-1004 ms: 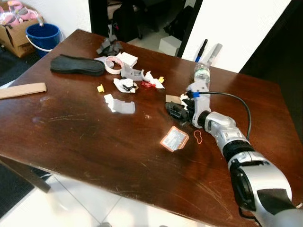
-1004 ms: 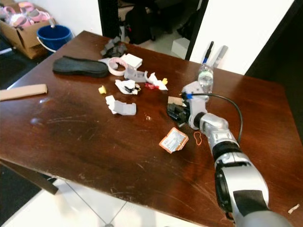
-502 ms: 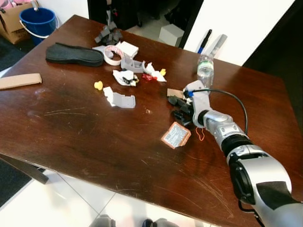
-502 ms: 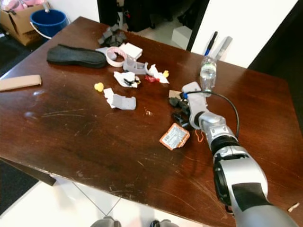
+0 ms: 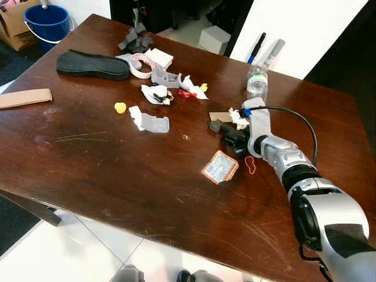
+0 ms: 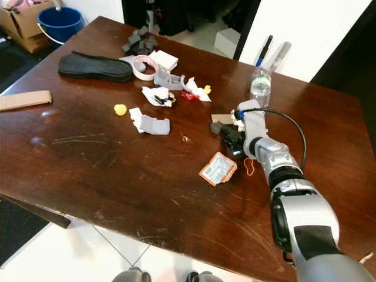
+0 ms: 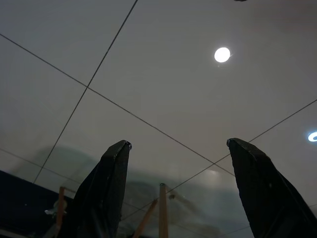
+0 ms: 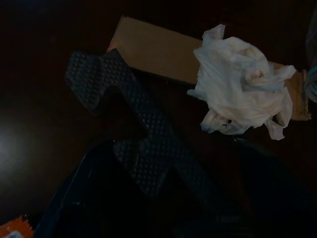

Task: Picking trash to rubbish bin

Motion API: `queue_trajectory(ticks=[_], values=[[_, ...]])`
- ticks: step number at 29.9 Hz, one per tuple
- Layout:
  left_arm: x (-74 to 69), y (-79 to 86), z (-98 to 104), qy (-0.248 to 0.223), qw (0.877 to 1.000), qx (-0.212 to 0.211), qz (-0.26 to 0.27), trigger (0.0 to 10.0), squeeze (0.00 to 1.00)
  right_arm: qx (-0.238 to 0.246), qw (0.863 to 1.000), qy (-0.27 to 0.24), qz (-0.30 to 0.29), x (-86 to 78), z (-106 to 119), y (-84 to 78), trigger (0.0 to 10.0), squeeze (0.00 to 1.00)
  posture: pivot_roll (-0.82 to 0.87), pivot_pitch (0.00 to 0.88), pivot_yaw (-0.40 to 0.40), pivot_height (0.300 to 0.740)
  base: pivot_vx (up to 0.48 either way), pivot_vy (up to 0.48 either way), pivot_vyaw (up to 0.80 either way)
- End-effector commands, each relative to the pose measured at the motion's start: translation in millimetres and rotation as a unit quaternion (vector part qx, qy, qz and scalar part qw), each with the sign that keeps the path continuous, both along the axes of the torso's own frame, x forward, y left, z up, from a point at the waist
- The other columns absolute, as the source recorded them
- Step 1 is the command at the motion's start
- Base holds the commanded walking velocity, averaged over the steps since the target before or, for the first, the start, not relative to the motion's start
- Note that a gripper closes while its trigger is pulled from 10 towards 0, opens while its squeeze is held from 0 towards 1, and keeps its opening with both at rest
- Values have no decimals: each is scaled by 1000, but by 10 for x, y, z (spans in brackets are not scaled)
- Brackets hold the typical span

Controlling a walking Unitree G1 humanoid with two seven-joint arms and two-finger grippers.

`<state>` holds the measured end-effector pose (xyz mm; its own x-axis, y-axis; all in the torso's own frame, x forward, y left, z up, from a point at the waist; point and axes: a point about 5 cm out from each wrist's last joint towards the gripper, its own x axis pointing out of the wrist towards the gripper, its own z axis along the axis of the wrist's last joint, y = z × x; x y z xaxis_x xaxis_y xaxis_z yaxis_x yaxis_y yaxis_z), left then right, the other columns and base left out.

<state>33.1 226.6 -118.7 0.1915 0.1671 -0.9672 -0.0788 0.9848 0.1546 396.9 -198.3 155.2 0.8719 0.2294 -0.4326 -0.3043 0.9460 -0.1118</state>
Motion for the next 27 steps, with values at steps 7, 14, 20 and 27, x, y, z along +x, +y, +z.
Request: queue_trajectory(ticks=[7,14,20,27], values=[[-105,-23,-15,11,999,-8,48,10000,0,66,991,116,-2,-234,-464,-22,0,0,203,218,-148,740,0,0,0],[-164,51,-2,10,996,-2,89,10000,0,83,988,130,11,-250,-482,20,0,0,209,209,-151,740,0,0,0],[-311,208,32,8,986,13,164,10000,0,88,988,127,14,-243,-472,39,0,0,213,200,-153,740,0,0,0],[-402,766,227,-59,936,98,333,10000,0,198,976,34,81,-124,-172,177,0,0,223,186,-157,740,0,0,0]])
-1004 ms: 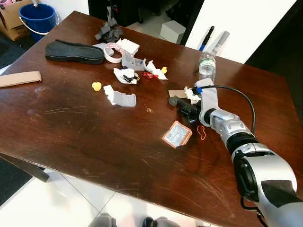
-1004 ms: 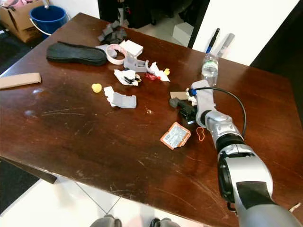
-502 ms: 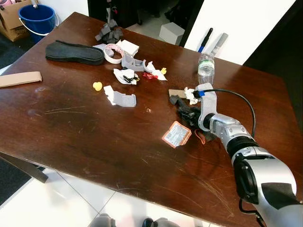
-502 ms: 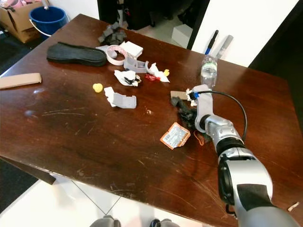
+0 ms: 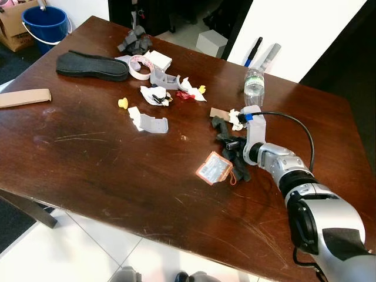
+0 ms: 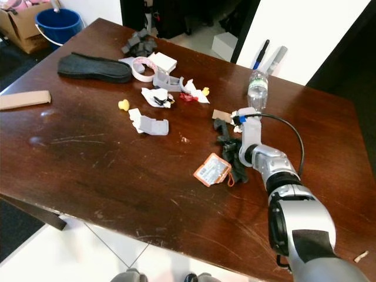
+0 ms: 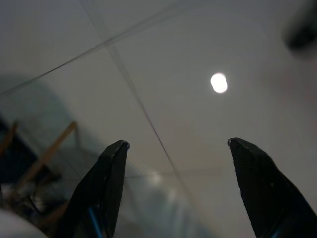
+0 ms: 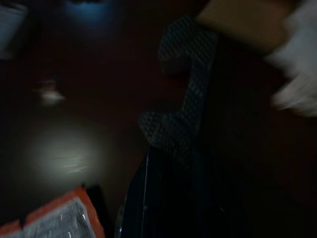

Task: Picking trash to rubbish bin

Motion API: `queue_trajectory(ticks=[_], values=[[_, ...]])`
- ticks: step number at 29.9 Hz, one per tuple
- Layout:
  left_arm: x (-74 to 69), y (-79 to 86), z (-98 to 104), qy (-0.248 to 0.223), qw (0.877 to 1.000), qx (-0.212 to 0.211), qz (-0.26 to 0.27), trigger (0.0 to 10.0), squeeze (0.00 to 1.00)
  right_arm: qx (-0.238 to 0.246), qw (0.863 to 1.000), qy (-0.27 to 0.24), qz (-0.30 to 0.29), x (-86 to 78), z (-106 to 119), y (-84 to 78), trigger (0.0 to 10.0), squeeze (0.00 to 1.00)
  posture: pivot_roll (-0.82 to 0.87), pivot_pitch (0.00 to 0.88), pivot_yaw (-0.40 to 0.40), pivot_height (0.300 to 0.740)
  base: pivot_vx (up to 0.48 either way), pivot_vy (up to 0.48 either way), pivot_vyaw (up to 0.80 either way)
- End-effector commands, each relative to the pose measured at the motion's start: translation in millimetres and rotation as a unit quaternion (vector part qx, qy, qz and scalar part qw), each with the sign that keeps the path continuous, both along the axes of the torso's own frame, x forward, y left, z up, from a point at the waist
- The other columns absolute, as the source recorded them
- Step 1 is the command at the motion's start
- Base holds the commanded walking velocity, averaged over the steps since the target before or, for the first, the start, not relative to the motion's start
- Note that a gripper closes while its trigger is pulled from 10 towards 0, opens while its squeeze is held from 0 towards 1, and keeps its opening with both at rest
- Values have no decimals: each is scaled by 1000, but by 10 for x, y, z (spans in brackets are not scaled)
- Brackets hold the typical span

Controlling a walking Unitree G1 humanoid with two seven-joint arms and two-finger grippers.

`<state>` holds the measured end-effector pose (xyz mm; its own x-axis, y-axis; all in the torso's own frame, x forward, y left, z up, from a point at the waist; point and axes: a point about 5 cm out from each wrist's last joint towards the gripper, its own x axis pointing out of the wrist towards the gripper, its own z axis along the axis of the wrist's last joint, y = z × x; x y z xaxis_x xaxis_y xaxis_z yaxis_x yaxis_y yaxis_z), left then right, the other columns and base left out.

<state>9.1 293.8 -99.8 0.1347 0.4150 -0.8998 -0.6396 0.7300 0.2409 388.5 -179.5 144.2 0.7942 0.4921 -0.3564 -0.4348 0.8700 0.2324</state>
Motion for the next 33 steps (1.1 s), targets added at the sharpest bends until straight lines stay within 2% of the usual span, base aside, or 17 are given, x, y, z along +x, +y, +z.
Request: queue_trajectory(ticks=[1,3,6,7,9,11,12,13,14,16,19,23,24,26,29,31,33], values=[[-162,94,38,8,999,20,42,10000,0,25,1000,4,8,-40,-63,-11,0,0,223,186,-157,740,0,0,0],[-159,167,70,1,998,33,57,10000,0,40,999,-6,17,-32,-25,-1,0,0,227,182,-157,740,0,0,0],[-109,666,345,-55,980,129,141,10000,0,120,989,-69,60,-10,188,18,0,0,235,175,-158,740,0,0,0],[-109,666,345,-55,980,129,141,10000,0,120,989,-69,60,-10,188,18,0,0,235,175,-158,740,0,0,0],[33,996,593,-106,960,196,170,10000,0,168,978,-92,80,-16,270,32,0,0,241,167,-154,740,0,0,0],[33,996,593,-106,960,196,170,10000,0,168,978,-92,80,-16,270,32,0,0,241,167,-154,740,0,0,0],[159,1173,762,-142,945,235,178,10000,0,188,973,-103,90,-23,293,41,0,0,239,161,-151,740,0,0,0],[159,1173,762,-142,945,235,178,10000,0,188,973,-103,90,-23,293,41,0,0,239,161,-151,740,0,0,0],[385,1379,1015,-207,920,279,182,10000,0,215,965,-118,98,-29,339,43,0,0,236,153,-148,740,0,0,0],[385,1379,1015,-207,920,279,182,10000,0,215,965,-118,98,-29,339,43,0,0,236,153,-148,740,0,0,0],[1060,1670,1741,-383,844,353,131,10000,0,272,943,-154,112,-50,449,-18,0,0,225,135,-139,740,0,0,0],[1619,1612,2368,-520,773,362,17,10000,0,295,927,-165,161,-137,436,-48,0,0,215,131,-127,740,0,0,0],[1619,1612,2368,-520,773,362,17,10000,0,295,927,-165,161,-137,436,-48,0,0,215,131,-127,740,0,0,0],[1742,1553,2506,-552,755,355,-11,10000,0,297,924,-164,175,-165,420,-43,0,0,212,131,-125,740,0,0,0],[1992,1353,2803,-617,712,328,-79,10000,0,301,919,-170,189,-209,392,-43,0,0,201,134,-119,740,0,0,0],[2034,1305,2854,-628,703,319,-92,10000,0,304,918,-172,189,-215,391,-46,0,0,200,136,-118,740,0,0,0],[2209,1055,3008,-661,678,274,-165,10000,0,320,911,-179,190,-237,405,-64,0,0,192,142,-114,740,0,0,0]])
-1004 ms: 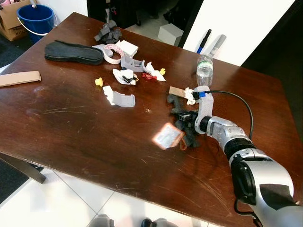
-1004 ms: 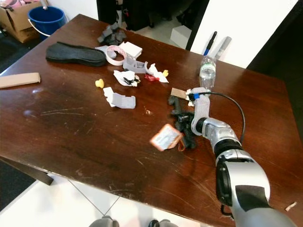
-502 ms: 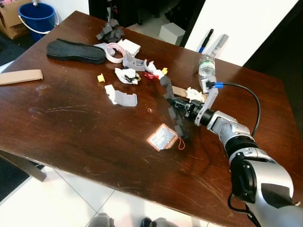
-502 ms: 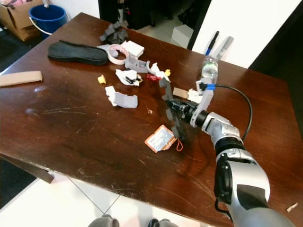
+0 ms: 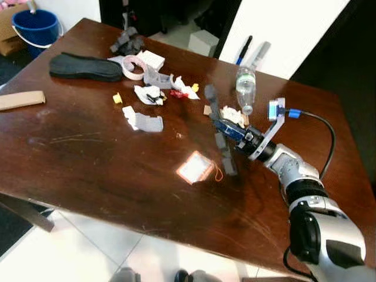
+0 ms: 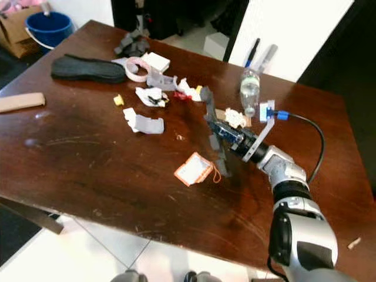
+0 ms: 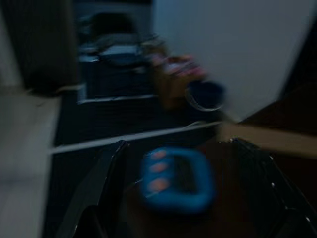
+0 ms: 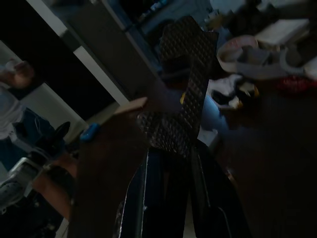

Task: Picking trash to rubbish bin

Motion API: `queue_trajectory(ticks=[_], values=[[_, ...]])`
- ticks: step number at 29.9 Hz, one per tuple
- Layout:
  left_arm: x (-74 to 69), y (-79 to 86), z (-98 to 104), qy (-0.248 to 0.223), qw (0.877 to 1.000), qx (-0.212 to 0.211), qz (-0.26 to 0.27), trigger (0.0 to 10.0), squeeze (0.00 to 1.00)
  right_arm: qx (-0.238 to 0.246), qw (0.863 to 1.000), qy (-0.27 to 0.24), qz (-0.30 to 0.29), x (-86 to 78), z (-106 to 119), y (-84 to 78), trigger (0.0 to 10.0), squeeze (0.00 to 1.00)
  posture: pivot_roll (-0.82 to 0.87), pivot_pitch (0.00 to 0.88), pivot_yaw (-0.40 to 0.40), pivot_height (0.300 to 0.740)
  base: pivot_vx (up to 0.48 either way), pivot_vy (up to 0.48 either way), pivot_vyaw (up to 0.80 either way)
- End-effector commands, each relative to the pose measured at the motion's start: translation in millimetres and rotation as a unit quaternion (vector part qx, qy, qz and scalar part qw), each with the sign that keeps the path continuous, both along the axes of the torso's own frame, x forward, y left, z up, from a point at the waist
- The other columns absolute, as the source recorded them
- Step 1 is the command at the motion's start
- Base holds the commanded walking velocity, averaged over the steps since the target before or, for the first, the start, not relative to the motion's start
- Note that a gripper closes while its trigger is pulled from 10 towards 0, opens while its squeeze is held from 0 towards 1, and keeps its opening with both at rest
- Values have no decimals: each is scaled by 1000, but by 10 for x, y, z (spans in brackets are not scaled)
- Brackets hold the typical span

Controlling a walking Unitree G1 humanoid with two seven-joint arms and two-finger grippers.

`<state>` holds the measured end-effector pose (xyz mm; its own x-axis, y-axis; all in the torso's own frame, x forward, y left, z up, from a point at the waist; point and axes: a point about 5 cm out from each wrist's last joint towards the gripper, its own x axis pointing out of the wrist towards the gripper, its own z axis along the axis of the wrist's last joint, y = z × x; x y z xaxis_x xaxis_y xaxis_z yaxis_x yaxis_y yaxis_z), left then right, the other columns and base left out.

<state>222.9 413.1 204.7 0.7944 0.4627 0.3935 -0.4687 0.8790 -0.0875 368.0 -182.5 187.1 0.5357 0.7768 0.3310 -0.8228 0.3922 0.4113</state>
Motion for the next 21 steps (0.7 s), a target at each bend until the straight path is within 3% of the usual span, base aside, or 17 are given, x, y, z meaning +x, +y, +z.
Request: queue_trajectory(ticks=[1,2,3,5,8,10,15,16,17,19,21], values=[[167,-337,52,1,993,8,-115,10000,0,19,1000,-2,7,-47,-15,-39,0,0,189,146,-112,740,0,0,0],[221,-481,108,-4,987,16,-162,10000,0,23,1000,-5,9,-57,-10,-42,0,0,189,146,-112,740,0,0,0],[221,-481,108,-4,987,16,-162,10000,0,23,1000,-5,9,-57,-10,-42,0,0,189,146,-112,740,0,0,0],[351,-818,200,-3,967,36,-253,10000,0,24,1000,-7,15,-77,-10,-15,0,0,181,153,-110,740,0,0,0],[399,-932,223,0,959,42,-279,10000,0,22,1000,-7,16,-83,-15,5,0,0,179,157,-110,740,0,0,0],[524,-1101,229,5,948,43,-317,10000,0,11,1000,-3,19,-101,-48,87,0,0,172,169,-112,740,0,0,0],[668,-1143,201,13,946,34,-323,10000,0,2,1000,-2,22,-130,-73,168,0,0,155,187,-115,740,0,0,0],[768,-1142,192,16,947,28,-320,10000,0,-1,1000,-2,24,-142,-75,201,0,0,148,197,-116,740,0,0,0],[768,-1142,192,16,947,28,-320,10000,0,-1,1000,-2,24,-142,-75,201,0,0,148,197,-116,740,0,0,0],[931,-1160,202,23,949,13,-316,10000,0,-8,1000,-3,23,-186,-60,244,0,0,116,218,-118,740,0,0,0],[994,-1188,219,23,947,7,-321,10000,0,-6,1000,-4,22,-209,-34,247,0,0,100,235,-123,740,0,0,0]])
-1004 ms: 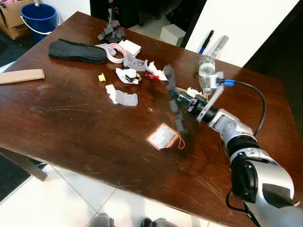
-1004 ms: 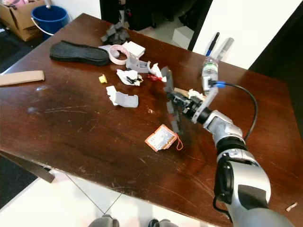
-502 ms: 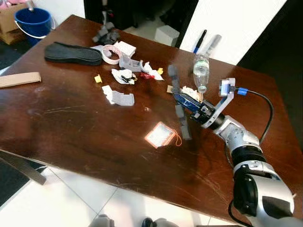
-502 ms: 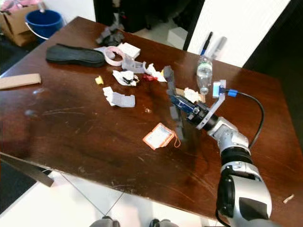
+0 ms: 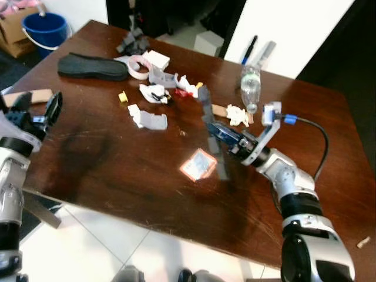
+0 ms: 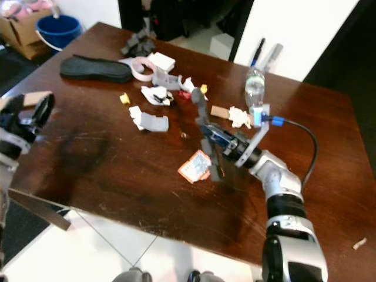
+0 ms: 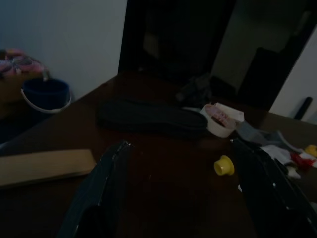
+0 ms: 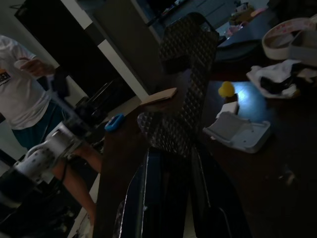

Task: Picking trash to rubbish bin

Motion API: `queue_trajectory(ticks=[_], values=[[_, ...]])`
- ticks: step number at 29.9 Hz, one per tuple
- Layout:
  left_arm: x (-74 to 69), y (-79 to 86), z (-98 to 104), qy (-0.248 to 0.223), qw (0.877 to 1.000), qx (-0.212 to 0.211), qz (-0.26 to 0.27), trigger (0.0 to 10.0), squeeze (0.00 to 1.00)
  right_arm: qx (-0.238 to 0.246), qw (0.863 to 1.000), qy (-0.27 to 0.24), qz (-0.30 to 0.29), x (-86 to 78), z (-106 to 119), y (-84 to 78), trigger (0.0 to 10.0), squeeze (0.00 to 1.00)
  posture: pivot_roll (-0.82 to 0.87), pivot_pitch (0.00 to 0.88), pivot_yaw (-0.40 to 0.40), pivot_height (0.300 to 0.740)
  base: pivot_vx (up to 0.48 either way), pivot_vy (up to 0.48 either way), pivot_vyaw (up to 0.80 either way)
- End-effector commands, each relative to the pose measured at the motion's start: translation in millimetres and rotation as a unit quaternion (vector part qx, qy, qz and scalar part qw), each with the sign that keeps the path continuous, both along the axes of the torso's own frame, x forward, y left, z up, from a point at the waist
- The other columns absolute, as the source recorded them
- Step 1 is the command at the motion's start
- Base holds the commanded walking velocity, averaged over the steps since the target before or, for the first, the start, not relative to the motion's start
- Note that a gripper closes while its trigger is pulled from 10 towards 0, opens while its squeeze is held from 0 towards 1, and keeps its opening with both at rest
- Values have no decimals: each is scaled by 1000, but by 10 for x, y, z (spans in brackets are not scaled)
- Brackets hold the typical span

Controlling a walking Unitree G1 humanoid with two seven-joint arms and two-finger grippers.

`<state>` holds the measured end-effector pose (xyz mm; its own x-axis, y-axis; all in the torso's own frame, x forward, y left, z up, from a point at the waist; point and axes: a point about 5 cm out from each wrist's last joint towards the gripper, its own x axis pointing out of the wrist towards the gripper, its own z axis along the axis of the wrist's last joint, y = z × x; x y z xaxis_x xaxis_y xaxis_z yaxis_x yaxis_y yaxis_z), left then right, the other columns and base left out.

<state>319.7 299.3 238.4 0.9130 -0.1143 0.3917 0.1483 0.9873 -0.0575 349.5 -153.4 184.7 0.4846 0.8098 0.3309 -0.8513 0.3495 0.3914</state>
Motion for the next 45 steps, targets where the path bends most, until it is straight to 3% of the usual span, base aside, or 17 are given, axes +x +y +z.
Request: queue_trajectory(ticks=[1,7,11,21,27,30,33,43,45], values=[[60,-69,-102,21,1000,-3,-12,10000,0,3,1000,4,-6,-46,13,-50,0,0,88,245,-126,740,0,0,0],[193,-145,8,14,999,-7,-33,10000,0,1,1000,-4,1,-139,109,-71,0,0,46,290,-144,740,0,0,0],[389,-266,214,-4,997,-21,-78,10000,0,-8,1000,-13,0,-243,241,-105,0,0,2,329,-147,740,0,0,0],[627,-561,259,19,988,-47,-148,10000,0,-11,1000,-14,-19,-374,325,-147,0,0,-24,368,-131,740,0,0,0],[731,-966,130,67,962,-72,-255,10000,0,-8,1000,-8,-24,-471,349,-109,0,0,-36,389,-115,740,0,0,0],[766,-1073,118,76,957,-67,-271,10000,0,-9,1000,-5,-27,-502,357,-101,0,0,-35,390,-110,740,0,0,0],[816,-1201,79,102,952,-72,-279,10000,0,-13,999,-3,-34,-522,362,-117,0,0,-37,389,-105,740,0,0,0],[849,-1247,-15,128,955,-72,-259,10000,0,-23,997,1,-69,-492,372,-191,0,0,-52,381,-99,740,0,0,0],[870,-1227,-40,137,960,-72,-233,10000,0,-25,997,4,-78,-506,383,-213,0,0,-60,377,-95,740,0,0,0]])
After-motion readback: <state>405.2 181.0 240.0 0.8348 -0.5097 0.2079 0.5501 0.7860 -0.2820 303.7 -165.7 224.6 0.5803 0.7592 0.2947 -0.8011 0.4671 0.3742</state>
